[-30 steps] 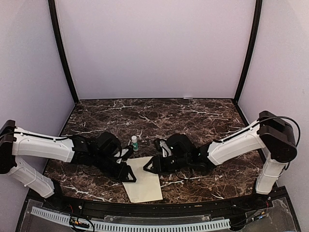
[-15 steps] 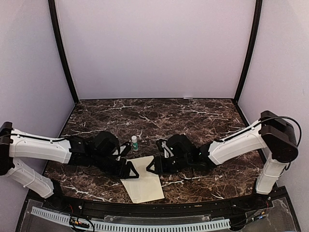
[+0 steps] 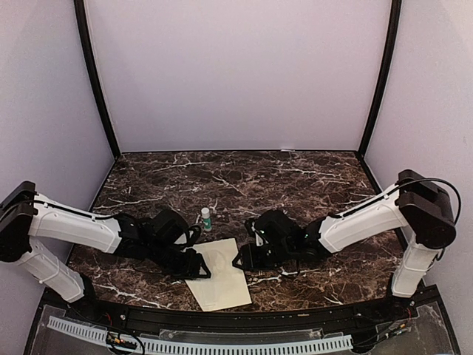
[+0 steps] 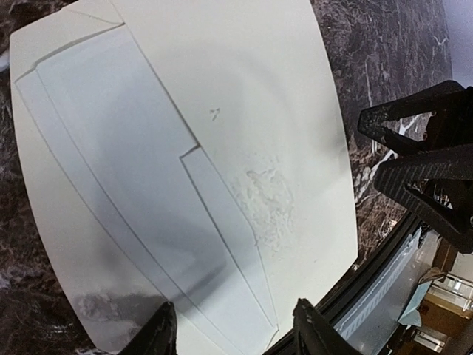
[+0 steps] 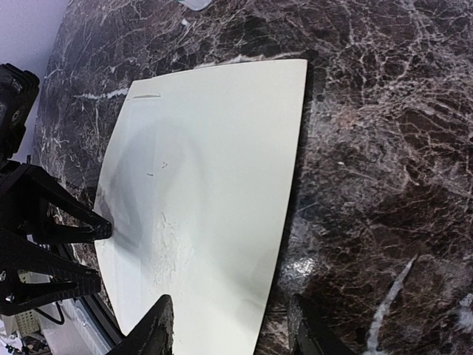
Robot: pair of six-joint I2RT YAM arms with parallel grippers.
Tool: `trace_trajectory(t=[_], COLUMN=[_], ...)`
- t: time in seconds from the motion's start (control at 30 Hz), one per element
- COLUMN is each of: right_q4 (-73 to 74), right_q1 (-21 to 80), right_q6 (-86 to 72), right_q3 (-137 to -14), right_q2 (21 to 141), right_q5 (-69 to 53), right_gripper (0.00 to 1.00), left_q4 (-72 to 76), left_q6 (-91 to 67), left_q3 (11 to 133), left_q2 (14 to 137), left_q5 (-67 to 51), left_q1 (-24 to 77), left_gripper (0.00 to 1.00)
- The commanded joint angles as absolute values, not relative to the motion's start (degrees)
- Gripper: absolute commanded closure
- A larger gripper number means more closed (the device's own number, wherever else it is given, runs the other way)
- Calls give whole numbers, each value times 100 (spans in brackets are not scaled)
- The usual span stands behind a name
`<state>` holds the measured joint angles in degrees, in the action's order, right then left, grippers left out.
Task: Place the letter into the envelope and seal it
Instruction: Place the letter in the envelope.
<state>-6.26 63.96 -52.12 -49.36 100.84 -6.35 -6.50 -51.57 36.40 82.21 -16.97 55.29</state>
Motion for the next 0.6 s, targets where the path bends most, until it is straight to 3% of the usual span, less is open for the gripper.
trace_trajectory(t=[0.0, 0.57], right_q4=[-605, -567], right_q1=[6382, 6475], right_q6=[-5096, -5089], right_q3=[-5010, -5177], right_q2=[10278, 10503], right_q5=[-586, -659], right_gripper=[52, 56], left_q4=[-565, -455], left_q6=[-5106, -4982], left_q3=[3537, 3634], left_q2=[8325, 8660], left_q5=[-1566, -1610], left_q1=[5547, 5546], left_gripper=[50, 52])
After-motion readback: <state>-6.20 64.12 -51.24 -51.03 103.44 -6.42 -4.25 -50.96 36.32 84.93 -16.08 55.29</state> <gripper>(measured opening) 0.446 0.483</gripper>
